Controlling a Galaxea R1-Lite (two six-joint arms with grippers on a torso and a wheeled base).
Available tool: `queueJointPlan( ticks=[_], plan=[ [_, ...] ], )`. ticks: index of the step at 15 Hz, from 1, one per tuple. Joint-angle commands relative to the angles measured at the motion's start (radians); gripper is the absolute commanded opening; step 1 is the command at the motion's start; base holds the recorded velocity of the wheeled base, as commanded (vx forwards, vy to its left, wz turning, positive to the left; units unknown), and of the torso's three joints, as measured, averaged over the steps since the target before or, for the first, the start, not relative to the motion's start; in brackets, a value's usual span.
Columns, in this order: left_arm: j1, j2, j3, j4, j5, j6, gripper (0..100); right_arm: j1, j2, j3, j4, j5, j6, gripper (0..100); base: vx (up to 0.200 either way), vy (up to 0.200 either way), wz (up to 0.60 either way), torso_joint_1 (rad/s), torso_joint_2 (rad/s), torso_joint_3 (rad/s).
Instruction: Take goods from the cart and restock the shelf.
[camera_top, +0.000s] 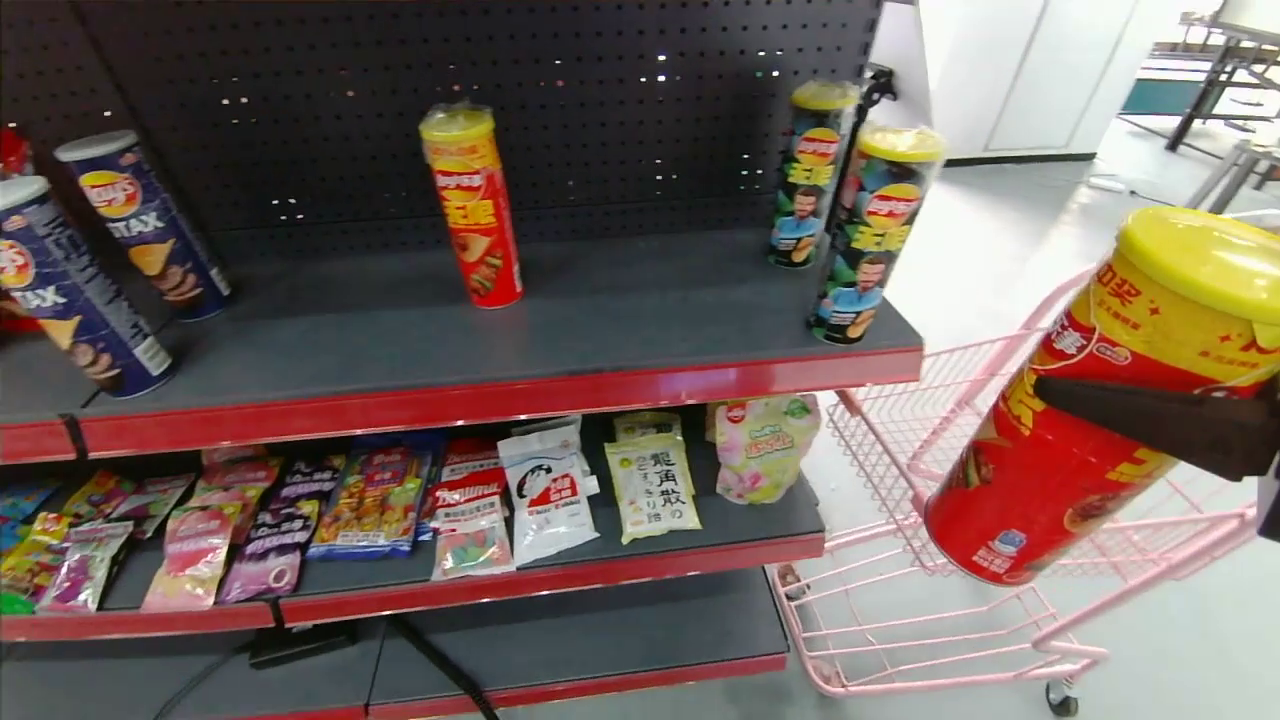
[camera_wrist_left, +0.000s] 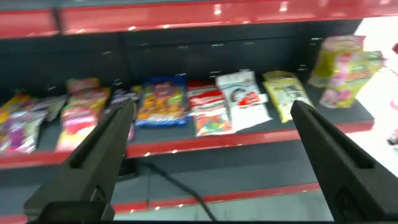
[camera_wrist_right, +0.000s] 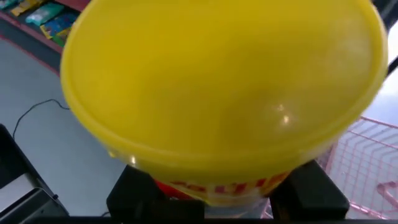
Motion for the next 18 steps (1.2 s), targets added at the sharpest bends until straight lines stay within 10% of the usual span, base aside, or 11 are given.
queueJointPlan(
  ticks=[1, 18],
  plan=[
    [0.000, 0.001, 0.000, 0.000, 0.000, 0.000, 100, 0.001, -0.003, 0.017, -0.001, 0.000, -0.001, 0, 0.000, 0.000, 0.00, 0.000, 0.00, 0.000],
    [0.000, 0.001, 0.000, 0.000, 0.000, 0.000, 100, 0.025, -0.052, 0.154, -0.073, 0.007, -0.080, 0, 0.012, 0.141, 0.00, 0.003, 0.00, 0.002]
  ],
)
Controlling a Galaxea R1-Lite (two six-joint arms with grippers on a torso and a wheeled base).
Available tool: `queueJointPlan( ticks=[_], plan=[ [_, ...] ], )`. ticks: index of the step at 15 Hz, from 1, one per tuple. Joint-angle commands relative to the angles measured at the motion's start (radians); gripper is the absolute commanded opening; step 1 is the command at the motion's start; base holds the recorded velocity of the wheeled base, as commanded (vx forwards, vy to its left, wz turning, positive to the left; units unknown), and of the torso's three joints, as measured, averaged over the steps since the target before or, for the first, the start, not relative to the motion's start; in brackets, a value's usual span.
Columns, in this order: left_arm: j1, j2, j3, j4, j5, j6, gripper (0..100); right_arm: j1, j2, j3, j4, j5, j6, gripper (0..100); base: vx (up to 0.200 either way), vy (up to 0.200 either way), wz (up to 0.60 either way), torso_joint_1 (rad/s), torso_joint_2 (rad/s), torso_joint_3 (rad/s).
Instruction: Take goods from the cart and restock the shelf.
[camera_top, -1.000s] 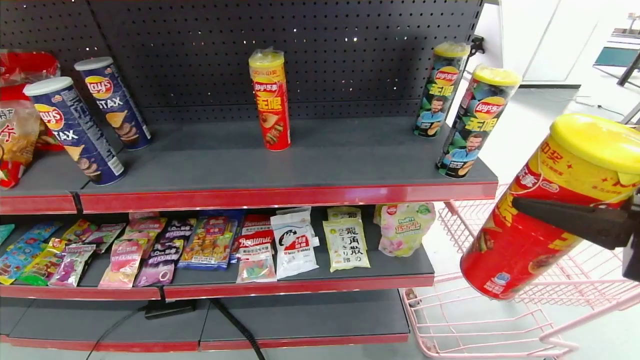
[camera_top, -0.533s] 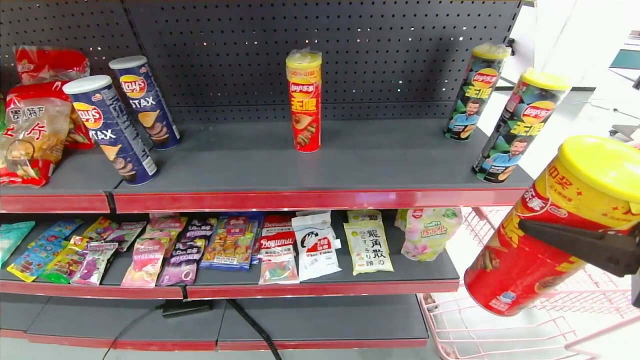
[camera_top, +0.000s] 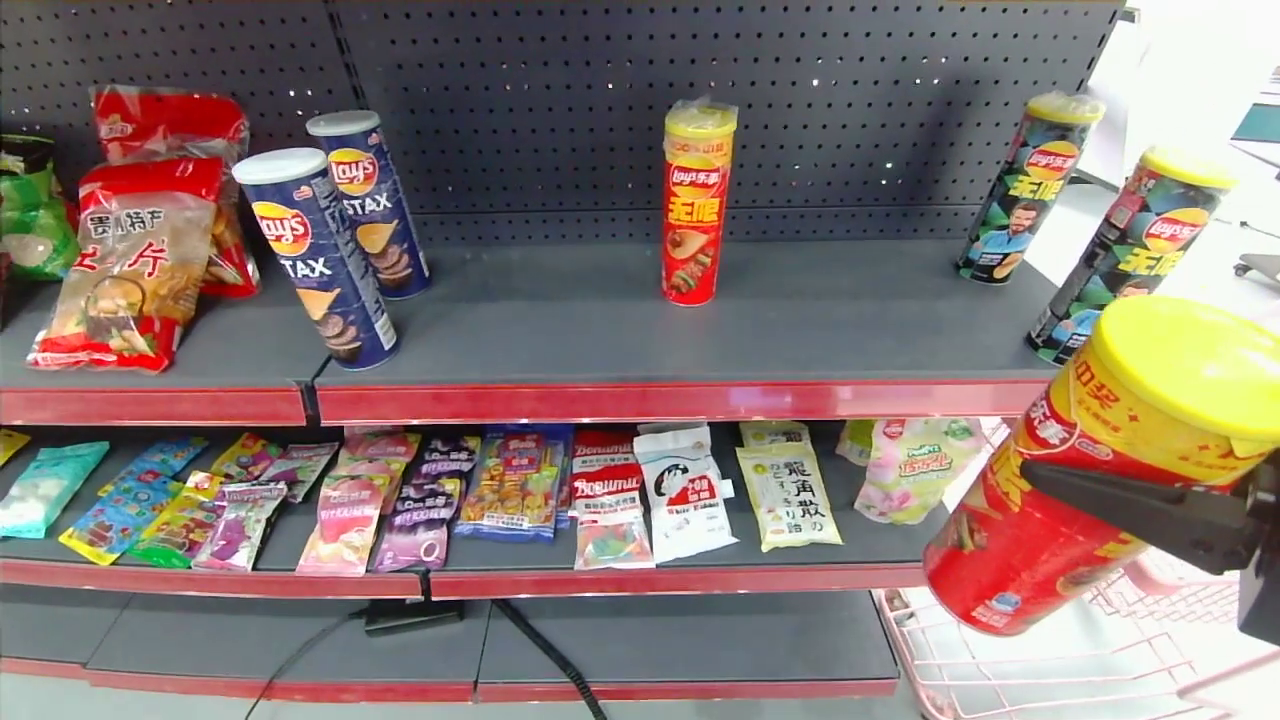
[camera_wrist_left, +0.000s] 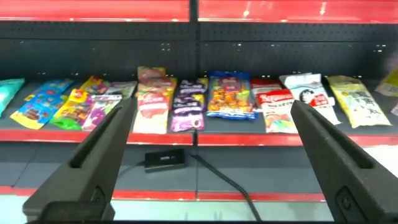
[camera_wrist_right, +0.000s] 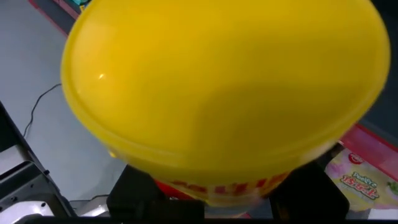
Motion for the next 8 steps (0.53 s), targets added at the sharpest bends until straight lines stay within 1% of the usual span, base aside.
queueJointPlan(
  ticks=[1, 8],
  plan=[
    [0.001, 0.001, 0.000, -0.001, 0.000, 0.000, 100, 0.001, -0.009, 0.011, 0.000, 0.000, -0.006, 0, 0.200, 0.000, 0.00, -0.007, 0.00, 0.002],
    [0.001, 0.001, 0.000, -0.001, 0.000, 0.000, 100, 0.001, -0.007, 0.017, 0.000, 0.000, -0.006, 0, 0.200, 0.000, 0.00, 0.004, 0.00, 0.002]
  ],
)
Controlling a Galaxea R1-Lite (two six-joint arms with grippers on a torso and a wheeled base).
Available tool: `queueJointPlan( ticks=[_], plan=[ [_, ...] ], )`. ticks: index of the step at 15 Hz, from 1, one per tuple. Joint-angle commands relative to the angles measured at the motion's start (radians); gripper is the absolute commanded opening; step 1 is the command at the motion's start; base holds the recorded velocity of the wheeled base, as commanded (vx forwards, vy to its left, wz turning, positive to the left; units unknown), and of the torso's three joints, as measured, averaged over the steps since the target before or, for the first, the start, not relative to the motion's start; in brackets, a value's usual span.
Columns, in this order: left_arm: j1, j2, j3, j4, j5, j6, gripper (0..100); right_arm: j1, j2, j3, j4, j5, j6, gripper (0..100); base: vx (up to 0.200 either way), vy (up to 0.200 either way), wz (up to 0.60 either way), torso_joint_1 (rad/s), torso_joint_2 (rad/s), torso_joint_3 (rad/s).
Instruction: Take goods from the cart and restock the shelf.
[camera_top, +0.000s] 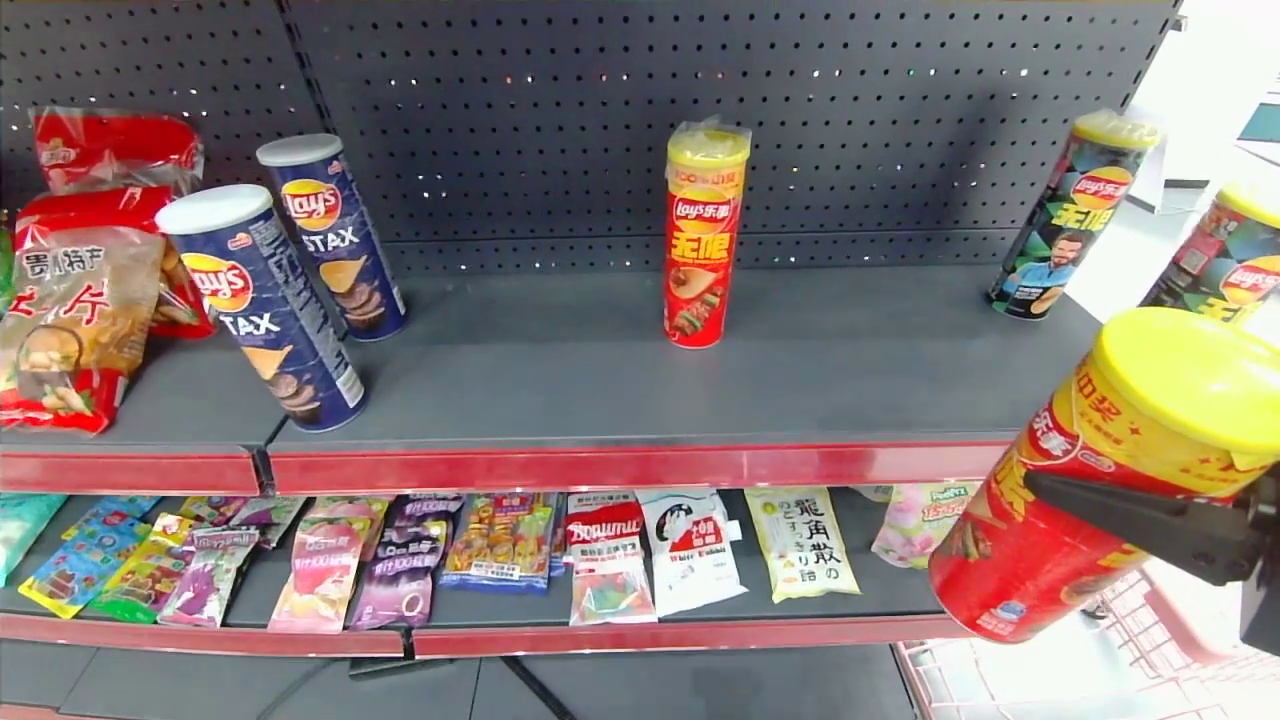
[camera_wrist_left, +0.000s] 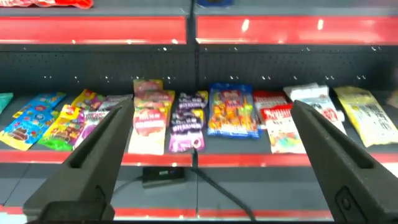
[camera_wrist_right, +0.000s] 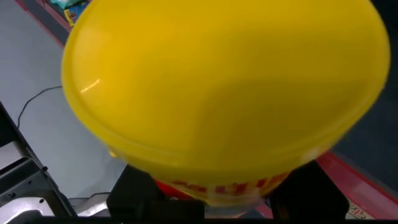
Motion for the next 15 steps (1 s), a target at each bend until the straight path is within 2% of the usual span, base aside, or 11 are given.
queueJointPlan(
  ticks=[1, 6, 15],
  plan=[
    [0.001, 0.001, 0.000, 0.000, 0.000, 0.000, 100, 0.001, 0.002, 0.000, 0.000, 0.001, 0.000, 0, 0.200, 0.000, 0.00, 0.002, 0.00, -0.002],
    [0.001, 0.001, 0.000, 0.000, 0.000, 0.001, 100, 0.001, -0.002, 0.002, 0.000, 0.001, 0.000, 0, 0.200, 0.000, 0.00, 0.001, 0.00, 0.002],
    [-0.003, 0.022, 0.000, 0.000, -0.009, 0.004, 100, -0.001, -0.096, 0.026, 0.000, 0.000, 0.003, 0, 0.000, 0.000, 0.00, 0.000, 0.00, 0.000]
  ],
)
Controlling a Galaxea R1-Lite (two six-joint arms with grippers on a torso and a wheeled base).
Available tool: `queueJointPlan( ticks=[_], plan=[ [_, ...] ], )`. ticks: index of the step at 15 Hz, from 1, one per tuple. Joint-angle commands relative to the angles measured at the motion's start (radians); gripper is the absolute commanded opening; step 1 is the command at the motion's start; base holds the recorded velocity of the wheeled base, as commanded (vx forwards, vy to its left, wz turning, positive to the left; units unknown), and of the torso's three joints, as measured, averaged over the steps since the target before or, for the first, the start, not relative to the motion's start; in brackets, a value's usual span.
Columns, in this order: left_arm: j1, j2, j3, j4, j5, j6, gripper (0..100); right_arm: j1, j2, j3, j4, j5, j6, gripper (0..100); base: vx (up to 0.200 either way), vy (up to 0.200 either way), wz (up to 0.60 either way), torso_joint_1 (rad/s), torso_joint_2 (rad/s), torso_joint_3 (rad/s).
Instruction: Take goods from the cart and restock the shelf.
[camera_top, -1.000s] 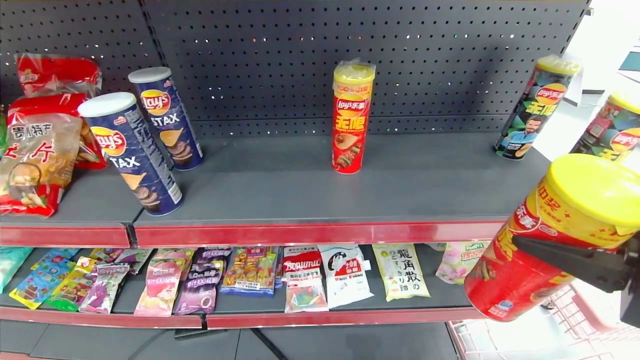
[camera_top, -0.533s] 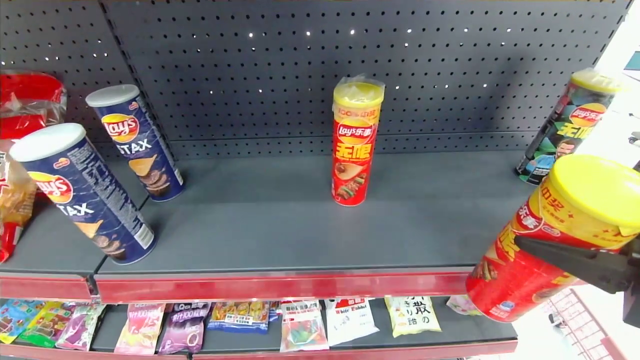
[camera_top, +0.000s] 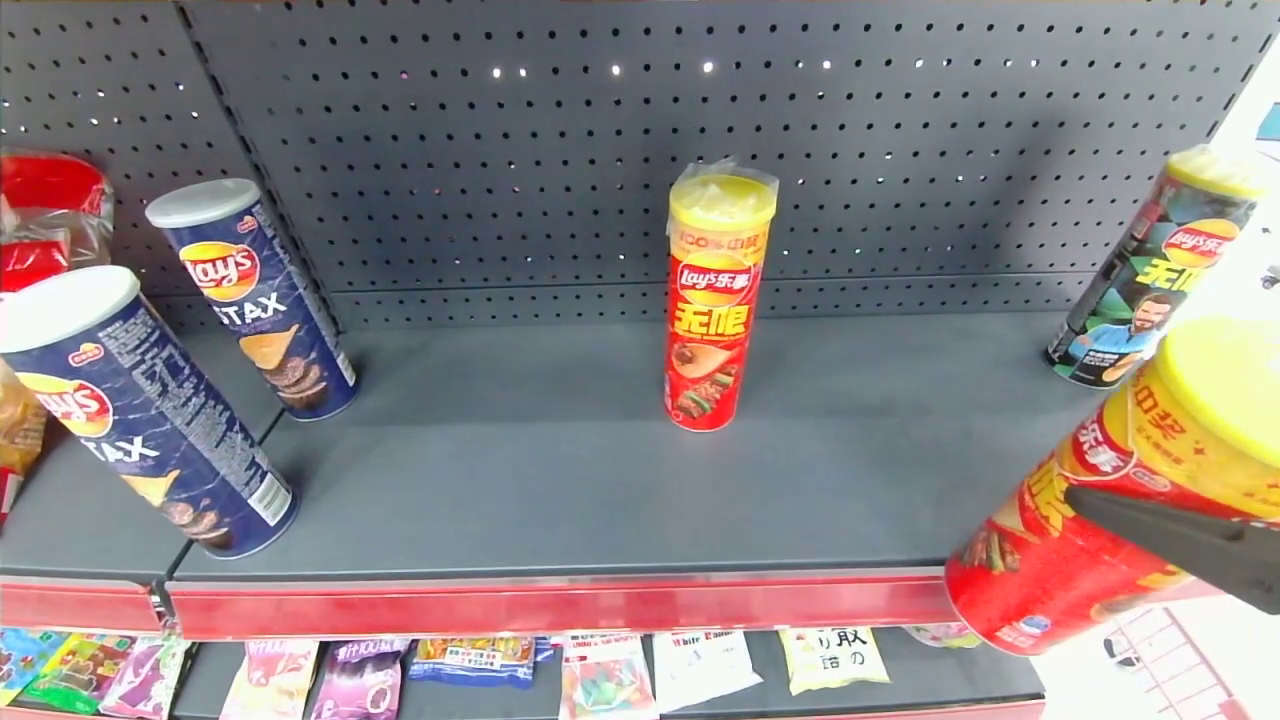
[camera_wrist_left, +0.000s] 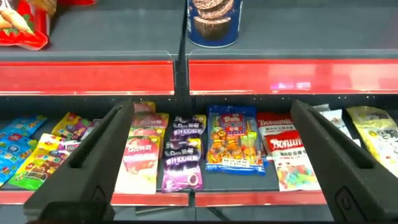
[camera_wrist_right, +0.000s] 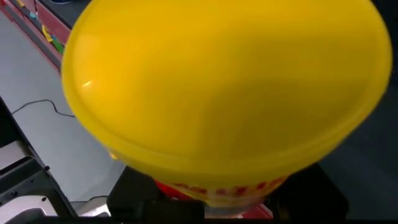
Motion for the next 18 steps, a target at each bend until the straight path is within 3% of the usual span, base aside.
queueJointPlan(
  ticks=[1, 2, 4, 5, 7, 9, 11, 14, 15, 18],
  plan=[
    [-0.002, 0.000, 0.000, -0.001, -0.040, 0.015, 100, -0.005, -0.038, -0.004, -0.001, -0.004, 0.004, 0, 0.000, 0.000, 0.00, 0.000, 0.00, 0.000],
    [-0.002, 0.010, -0.063, -0.015, -0.112, 0.029, 100, -0.008, -0.039, -0.009, -0.001, -0.007, 0.006, 0, 0.000, 0.000, 0.00, 0.000, 0.00, 0.000],
    [-0.021, 0.378, -0.434, -0.013, -0.214, 0.024, 100, -0.009, -0.022, -0.035, -0.001, -0.005, 0.016, 0, 0.000, 0.000, 0.00, 0.000, 0.00, 0.000],
    [-0.050, 0.509, -0.574, -0.011, -0.292, 0.023, 100, -0.008, -0.005, -0.052, -0.001, -0.005, 0.027, 0, 0.000, 0.000, 0.00, 0.000, 0.00, 0.000],
    [-0.142, 0.727, -0.707, -0.015, -0.533, 0.030, 100, -0.008, 0.010, -0.056, -0.001, -0.005, 0.030, 0, 0.000, 0.000, 0.00, 0.000, 0.00, 0.000],
    [-0.186, 0.849, -0.741, -0.028, -0.571, 0.040, 100, -0.008, 0.016, -0.055, -0.001, -0.005, 0.030, 0, 0.000, 0.000, 0.00, 0.000, 0.00, 0.000],
    [-0.360, 1.029, -0.810, -0.090, -0.574, 0.056, 100, -0.008, 0.022, -0.060, -0.001, -0.005, 0.032, 0, 0.000, 0.000, 0.00, 0.000, 0.00, 0.000],
    [-0.392, 1.208, -0.925, -0.093, -0.577, 0.059, 100, -0.009, 0.030, -0.076, -0.001, -0.007, 0.033, 0, 0.000, 0.000, 0.00, 0.000, 0.00, 0.000],
    [-0.394, 1.308, -1.003, -0.093, -0.580, 0.061, 100, -0.009, 0.038, -0.079, -0.001, -0.007, 0.033, 0, 0.000, 0.000, 0.00, 0.000, 0.00, 0.000],
    [-0.423, 1.468, -1.117, -0.093, -0.582, 0.121, 100, -0.009, 0.055, -0.093, -0.001, -0.007, 0.033, 0, 0.000, 0.000, 0.00, 0.000, 0.00, 0.000]
  ],
)
